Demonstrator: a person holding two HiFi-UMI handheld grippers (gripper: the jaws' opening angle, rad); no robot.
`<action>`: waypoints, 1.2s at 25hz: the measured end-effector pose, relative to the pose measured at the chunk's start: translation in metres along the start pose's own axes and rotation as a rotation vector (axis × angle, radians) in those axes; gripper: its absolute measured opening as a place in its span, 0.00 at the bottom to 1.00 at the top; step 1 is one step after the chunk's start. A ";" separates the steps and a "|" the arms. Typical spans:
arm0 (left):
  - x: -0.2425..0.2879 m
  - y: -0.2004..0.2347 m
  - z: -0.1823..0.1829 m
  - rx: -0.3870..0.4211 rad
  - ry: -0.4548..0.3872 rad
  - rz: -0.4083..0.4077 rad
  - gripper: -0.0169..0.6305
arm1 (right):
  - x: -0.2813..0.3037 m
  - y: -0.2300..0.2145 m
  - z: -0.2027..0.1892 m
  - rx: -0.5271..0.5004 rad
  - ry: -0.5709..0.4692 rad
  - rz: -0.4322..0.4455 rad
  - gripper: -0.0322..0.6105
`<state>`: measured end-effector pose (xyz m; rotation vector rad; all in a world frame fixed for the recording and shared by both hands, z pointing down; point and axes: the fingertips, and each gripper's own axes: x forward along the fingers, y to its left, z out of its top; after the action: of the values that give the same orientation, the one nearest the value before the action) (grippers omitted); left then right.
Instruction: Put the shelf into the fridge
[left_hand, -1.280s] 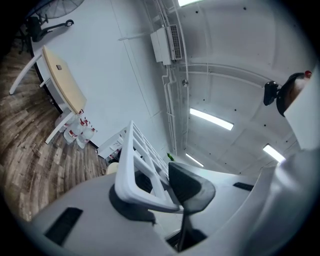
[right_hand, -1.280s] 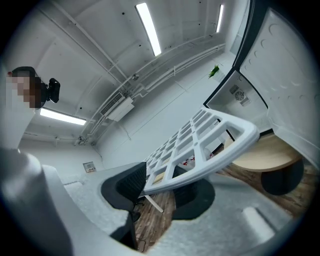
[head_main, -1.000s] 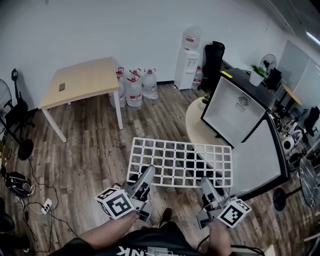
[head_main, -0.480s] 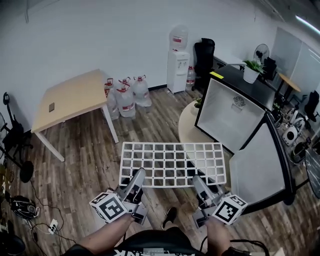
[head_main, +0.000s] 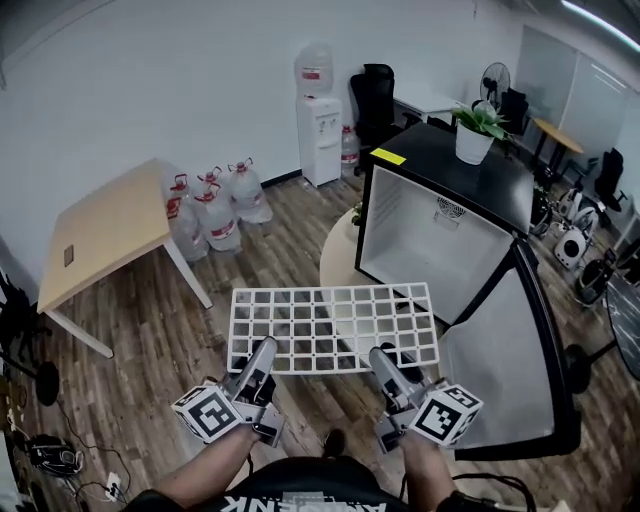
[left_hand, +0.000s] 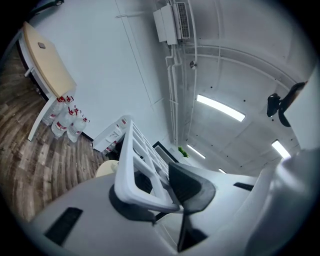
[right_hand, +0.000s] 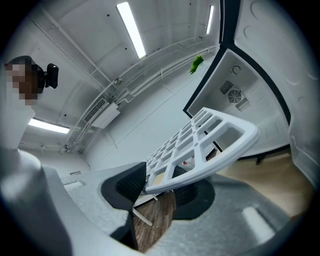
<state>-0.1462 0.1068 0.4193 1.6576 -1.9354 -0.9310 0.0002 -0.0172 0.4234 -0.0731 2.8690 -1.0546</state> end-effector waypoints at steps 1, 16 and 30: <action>0.012 0.000 0.001 0.001 0.007 -0.007 0.18 | 0.003 -0.006 0.007 0.005 -0.002 -0.006 0.27; 0.137 -0.042 -0.018 -0.007 0.167 -0.077 0.18 | -0.025 -0.069 0.093 0.064 -0.087 -0.139 0.27; 0.244 0.003 -0.047 -0.043 0.386 -0.176 0.18 | -0.011 -0.145 0.108 0.132 -0.211 -0.358 0.27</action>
<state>-0.1634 -0.1415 0.4287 1.8465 -1.5237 -0.6468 0.0234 -0.1962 0.4355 -0.6669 2.6452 -1.2054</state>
